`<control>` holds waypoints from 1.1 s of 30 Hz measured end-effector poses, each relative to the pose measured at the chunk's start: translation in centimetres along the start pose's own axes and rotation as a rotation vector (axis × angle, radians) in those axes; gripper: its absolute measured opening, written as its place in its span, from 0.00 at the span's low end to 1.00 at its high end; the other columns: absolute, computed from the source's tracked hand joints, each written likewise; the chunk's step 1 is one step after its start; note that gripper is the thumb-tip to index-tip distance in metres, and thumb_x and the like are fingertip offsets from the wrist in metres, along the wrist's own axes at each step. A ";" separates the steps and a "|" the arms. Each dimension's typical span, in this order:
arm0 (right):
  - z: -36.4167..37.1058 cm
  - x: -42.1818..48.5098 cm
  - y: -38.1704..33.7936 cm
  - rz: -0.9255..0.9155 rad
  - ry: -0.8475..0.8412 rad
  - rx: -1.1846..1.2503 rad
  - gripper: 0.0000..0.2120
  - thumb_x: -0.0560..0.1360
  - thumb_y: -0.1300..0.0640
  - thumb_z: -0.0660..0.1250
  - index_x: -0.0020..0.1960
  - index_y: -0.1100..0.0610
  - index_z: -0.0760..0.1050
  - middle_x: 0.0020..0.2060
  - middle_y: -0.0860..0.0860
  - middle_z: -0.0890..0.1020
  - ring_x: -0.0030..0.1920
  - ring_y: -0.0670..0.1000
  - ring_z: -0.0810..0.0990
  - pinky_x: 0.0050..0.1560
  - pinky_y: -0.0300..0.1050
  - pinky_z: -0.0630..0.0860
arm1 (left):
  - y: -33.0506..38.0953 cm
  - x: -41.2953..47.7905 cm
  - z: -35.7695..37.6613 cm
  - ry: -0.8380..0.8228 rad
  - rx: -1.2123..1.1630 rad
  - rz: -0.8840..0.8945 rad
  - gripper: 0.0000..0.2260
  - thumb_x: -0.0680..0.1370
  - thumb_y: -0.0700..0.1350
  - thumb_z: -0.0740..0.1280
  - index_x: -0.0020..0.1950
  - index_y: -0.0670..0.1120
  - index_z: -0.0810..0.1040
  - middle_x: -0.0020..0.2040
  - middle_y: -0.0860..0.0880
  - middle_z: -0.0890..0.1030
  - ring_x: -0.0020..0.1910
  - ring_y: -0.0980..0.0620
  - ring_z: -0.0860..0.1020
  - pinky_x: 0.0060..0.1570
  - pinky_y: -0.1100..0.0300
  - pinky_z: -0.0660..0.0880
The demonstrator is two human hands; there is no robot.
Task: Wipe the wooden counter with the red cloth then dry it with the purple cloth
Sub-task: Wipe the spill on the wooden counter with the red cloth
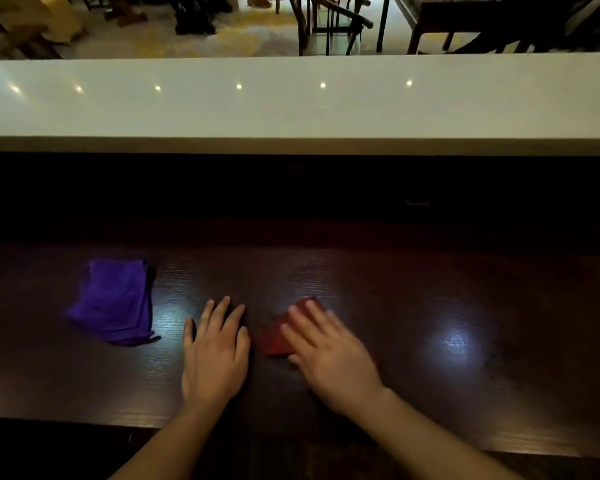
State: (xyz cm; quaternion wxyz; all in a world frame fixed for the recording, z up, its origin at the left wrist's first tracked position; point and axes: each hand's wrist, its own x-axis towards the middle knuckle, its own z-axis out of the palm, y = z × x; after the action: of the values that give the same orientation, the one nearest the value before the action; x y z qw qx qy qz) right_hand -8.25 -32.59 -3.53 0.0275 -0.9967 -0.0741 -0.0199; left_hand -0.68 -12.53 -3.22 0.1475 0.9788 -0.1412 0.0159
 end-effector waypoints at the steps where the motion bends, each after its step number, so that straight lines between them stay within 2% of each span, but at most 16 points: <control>1: 0.1 -1.3 1.6 0.088 0.008 -0.024 0.24 0.78 0.42 0.54 0.72 0.48 0.65 0.75 0.50 0.63 0.76 0.55 0.55 0.74 0.55 0.59 | 0.0 0.0 0.1 0.003 0.004 0.002 0.25 0.79 0.55 0.48 0.71 0.50 0.72 0.75 0.49 0.68 0.77 0.49 0.58 0.74 0.40 0.52; 4: -0.4 -3.4 3.1 0.431 -0.018 0.007 0.24 0.79 0.46 0.54 0.73 0.52 0.63 0.76 0.53 0.61 0.77 0.59 0.53 0.73 0.59 0.59 | -0.1 0.1 0.3 -0.005 0.041 0.001 0.24 0.79 0.56 0.51 0.71 0.50 0.71 0.75 0.48 0.68 0.76 0.48 0.59 0.74 0.40 0.53; 5: -0.4 -3.1 2.0 0.488 -0.012 0.018 0.24 0.79 0.47 0.55 0.73 0.53 0.64 0.76 0.54 0.61 0.76 0.60 0.53 0.73 0.59 0.58 | 0.0 0.1 0.4 -0.007 0.049 -0.004 0.24 0.79 0.57 0.51 0.71 0.51 0.71 0.75 0.48 0.68 0.77 0.48 0.58 0.73 0.40 0.53; 7: -0.3 -2.0 -1.3 0.414 0.004 0.070 0.24 0.78 0.47 0.56 0.72 0.54 0.66 0.75 0.54 0.63 0.76 0.61 0.56 0.74 0.59 0.57 | 0.1 0.0 0.4 -0.008 0.062 0.002 0.24 0.79 0.57 0.51 0.71 0.51 0.71 0.75 0.48 0.68 0.76 0.48 0.59 0.73 0.40 0.53; 10: 0.1 -1.7 -4.3 0.152 0.008 0.071 0.24 0.77 0.45 0.57 0.70 0.52 0.68 0.74 0.52 0.67 0.75 0.60 0.60 0.73 0.58 0.57 | -0.1 0.2 0.7 0.002 0.082 -0.001 0.25 0.79 0.58 0.50 0.71 0.50 0.71 0.74 0.47 0.69 0.76 0.47 0.60 0.73 0.39 0.54; 13: -0.7 -4.1 -0.5 0.158 0.004 0.048 0.24 0.77 0.44 0.56 0.71 0.50 0.68 0.74 0.50 0.65 0.75 0.57 0.60 0.72 0.57 0.61 | -0.4 0.2 1.0 -0.008 0.103 0.010 0.25 0.79 0.59 0.49 0.71 0.51 0.70 0.75 0.48 0.67 0.76 0.47 0.58 0.73 0.39 0.54; 15: -1.1 -6.9 3.7 0.305 0.000 0.012 0.24 0.78 0.45 0.56 0.72 0.50 0.67 0.75 0.51 0.64 0.75 0.57 0.58 0.73 0.57 0.61 | -0.6 0.3 1.1 -0.028 0.122 0.016 0.26 0.79 0.59 0.49 0.72 0.50 0.69 0.75 0.47 0.67 0.77 0.47 0.57 0.72 0.38 0.55; 18: -2.2 -11.6 10.8 0.688 -0.015 -0.012 0.23 0.80 0.46 0.55 0.73 0.52 0.65 0.76 0.53 0.61 0.76 0.59 0.56 0.73 0.58 0.60 | -0.4 0.0 1.1 -0.032 0.156 0.029 0.27 0.79 0.60 0.48 0.72 0.49 0.69 0.75 0.45 0.66 0.77 0.46 0.56 0.72 0.36 0.54; 20: -2.7 -12.8 12.8 0.890 -0.007 0.006 0.24 0.80 0.46 0.51 0.75 0.52 0.62 0.77 0.52 0.58 0.76 0.59 0.53 0.74 0.57 0.57 | -0.1 -0.2 0.9 0.003 0.178 0.076 0.27 0.79 0.60 0.49 0.72 0.49 0.70 0.75 0.43 0.66 0.76 0.44 0.57 0.72 0.35 0.53; 21: -2.7 -12.6 12.7 0.928 -0.006 0.010 0.24 0.80 0.46 0.51 0.75 0.52 0.61 0.77 0.52 0.58 0.76 0.60 0.52 0.75 0.57 0.55 | 0.5 -0.3 0.7 0.025 0.176 0.100 0.27 0.78 0.60 0.50 0.71 0.48 0.70 0.74 0.41 0.67 0.76 0.42 0.58 0.72 0.35 0.53; 22: -2.6 -12.0 12.0 0.903 0.001 0.007 0.24 0.80 0.46 0.51 0.75 0.52 0.61 0.77 0.53 0.58 0.76 0.60 0.52 0.75 0.57 0.55 | 1.4 -0.5 0.5 0.048 0.158 0.125 0.27 0.78 0.59 0.51 0.71 0.47 0.71 0.74 0.41 0.67 0.76 0.41 0.59 0.71 0.34 0.53; 24: -2.1 -11.1 9.9 0.694 -0.012 0.021 0.24 0.80 0.47 0.52 0.74 0.53 0.63 0.76 0.54 0.59 0.76 0.61 0.53 0.74 0.58 0.56 | 4.9 -0.7 0.5 0.085 0.089 0.189 0.27 0.77 0.59 0.53 0.71 0.46 0.71 0.74 0.41 0.67 0.75 0.40 0.60 0.71 0.33 0.55; 26: -1.7 -11.8 8.9 0.458 -0.047 0.030 0.24 0.79 0.45 0.52 0.73 0.51 0.65 0.76 0.51 0.62 0.76 0.59 0.56 0.73 0.57 0.59 | 9.7 -1.0 1.0 0.066 0.010 0.235 0.27 0.76 0.59 0.53 0.72 0.49 0.69 0.75 0.43 0.66 0.76 0.42 0.58 0.71 0.33 0.53; 27: -1.8 -12.5 9.6 0.406 -0.049 0.038 0.24 0.78 0.44 0.52 0.72 0.50 0.66 0.75 0.50 0.63 0.76 0.57 0.58 0.72 0.56 0.60 | 12.0 -1.2 1.5 0.031 -0.017 0.247 0.27 0.76 0.60 0.53 0.73 0.51 0.68 0.76 0.44 0.65 0.77 0.43 0.56 0.72 0.33 0.51; 29: -2.1 -14.2 12.6 0.473 -0.058 0.036 0.24 0.78 0.42 0.52 0.72 0.48 0.67 0.75 0.49 0.64 0.75 0.56 0.59 0.71 0.56 0.61 | 15.0 -1.6 2.7 -0.057 -0.001 0.271 0.28 0.77 0.62 0.51 0.75 0.55 0.64 0.78 0.46 0.60 0.78 0.45 0.50 0.72 0.32 0.46; 33: -3.0 -16.8 20.8 0.853 -0.063 0.001 0.26 0.80 0.40 0.47 0.75 0.49 0.60 0.77 0.51 0.57 0.77 0.57 0.52 0.74 0.56 0.54 | 15.6 -1.7 5.3 -0.128 0.097 0.274 0.29 0.77 0.66 0.47 0.78 0.60 0.53 0.81 0.47 0.51 0.78 0.46 0.40 0.72 0.32 0.39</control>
State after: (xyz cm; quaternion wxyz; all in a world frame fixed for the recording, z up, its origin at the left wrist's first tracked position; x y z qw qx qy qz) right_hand -21.89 -55.76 -2.37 0.0315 -0.9381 0.3441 0.0235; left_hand -6.78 -27.90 -3.97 0.0875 0.9553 -0.2816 -0.0197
